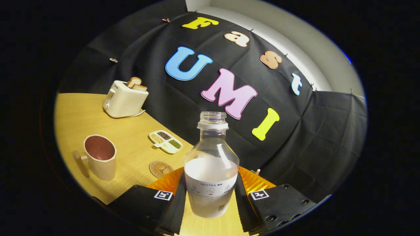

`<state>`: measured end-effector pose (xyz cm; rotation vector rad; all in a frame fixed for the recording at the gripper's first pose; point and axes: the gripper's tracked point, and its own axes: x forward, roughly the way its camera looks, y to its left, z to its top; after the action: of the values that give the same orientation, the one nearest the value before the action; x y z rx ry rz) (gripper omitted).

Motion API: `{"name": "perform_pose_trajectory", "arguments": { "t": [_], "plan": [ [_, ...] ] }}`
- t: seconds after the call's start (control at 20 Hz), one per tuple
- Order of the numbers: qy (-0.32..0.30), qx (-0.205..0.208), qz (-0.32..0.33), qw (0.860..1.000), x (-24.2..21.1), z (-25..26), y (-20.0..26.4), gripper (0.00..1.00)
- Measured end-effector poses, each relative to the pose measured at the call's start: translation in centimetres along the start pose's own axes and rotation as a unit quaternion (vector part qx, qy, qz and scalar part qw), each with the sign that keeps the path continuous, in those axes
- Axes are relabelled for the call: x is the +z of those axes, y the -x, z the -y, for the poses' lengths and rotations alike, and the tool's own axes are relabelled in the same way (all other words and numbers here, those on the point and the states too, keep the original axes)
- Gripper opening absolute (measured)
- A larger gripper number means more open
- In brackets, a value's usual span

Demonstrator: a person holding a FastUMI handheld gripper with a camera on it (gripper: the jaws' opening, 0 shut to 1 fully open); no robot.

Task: Take the bottle from table, then pour the juice into the cup, finally place the bottle on the coaster

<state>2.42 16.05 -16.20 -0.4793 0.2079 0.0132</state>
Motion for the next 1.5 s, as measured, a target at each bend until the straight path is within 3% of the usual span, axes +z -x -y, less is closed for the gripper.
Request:
{"name": "perform_pose_trajectory", "arguments": {
  "t": [0.3, 0.6, 1.5],
  "plan": [
    [0.134, -0.001, 0.029, 0.99, 2.7, -2.0, 1.0, 0.7],
    [0.246, 0.007, 0.038, 0.968, 2.5, -5.1, 1.0, 0.7],
    [0.433, 0.039, 0.026, 0.9, -0.1, -10.1, -0.6, 0.7]
  ]
}}
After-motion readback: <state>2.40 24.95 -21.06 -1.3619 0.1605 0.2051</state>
